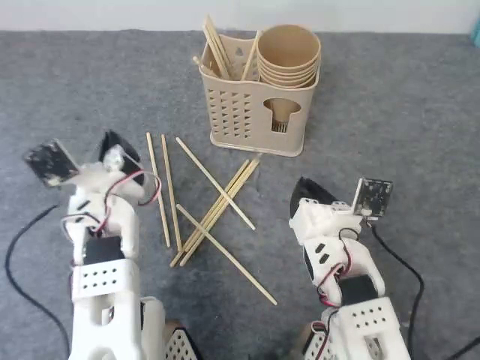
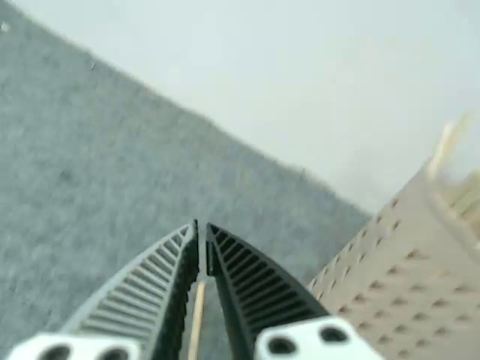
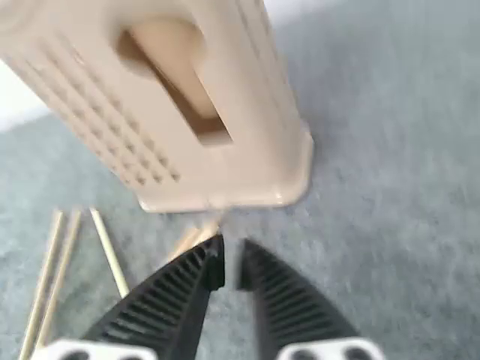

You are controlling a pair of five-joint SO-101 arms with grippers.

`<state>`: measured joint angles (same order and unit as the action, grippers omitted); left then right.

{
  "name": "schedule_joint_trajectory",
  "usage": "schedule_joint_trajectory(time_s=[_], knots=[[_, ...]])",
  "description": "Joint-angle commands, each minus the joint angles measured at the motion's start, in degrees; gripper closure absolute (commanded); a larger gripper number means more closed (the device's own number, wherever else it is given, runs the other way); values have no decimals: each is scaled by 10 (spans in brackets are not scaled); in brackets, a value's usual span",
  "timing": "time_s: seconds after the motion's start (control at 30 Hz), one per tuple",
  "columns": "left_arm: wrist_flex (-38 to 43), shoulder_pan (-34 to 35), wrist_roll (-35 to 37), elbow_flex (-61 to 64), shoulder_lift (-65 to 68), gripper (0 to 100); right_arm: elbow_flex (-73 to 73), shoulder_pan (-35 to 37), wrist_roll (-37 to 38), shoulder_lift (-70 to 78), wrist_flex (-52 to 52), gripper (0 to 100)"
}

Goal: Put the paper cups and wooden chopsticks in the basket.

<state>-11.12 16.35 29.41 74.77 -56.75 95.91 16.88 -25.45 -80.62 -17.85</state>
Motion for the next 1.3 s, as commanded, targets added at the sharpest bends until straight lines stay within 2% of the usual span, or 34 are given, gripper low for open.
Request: schedule_joint_trajectory(time_s=[0.0,0.07,0.2,0.37,0.47,0.63,1.0,1.27], knots=[[-25,-11,10,-130,-17,988,10,-8,16,-45,-22,976],[-23,-20,3,-179,-17,988,10,-9,17,-54,-26,991],[18,-64,-57,-269,-17,988,10,-9,17,-56,-28,991],[118,-154,-106,-313,-16,988,10,-9,17,-56,-29,991],[136,-200,-108,-331,4,988,10,-9,17,-56,-29,991],[140,-214,-108,-422,138,988,10,-9,17,-56,-29,991],[140,-223,-105,-736,483,988,10,-9,18,-56,-30,991],[140,-238,-106,-854,635,988,10,-9,64,-55,-30,991]])
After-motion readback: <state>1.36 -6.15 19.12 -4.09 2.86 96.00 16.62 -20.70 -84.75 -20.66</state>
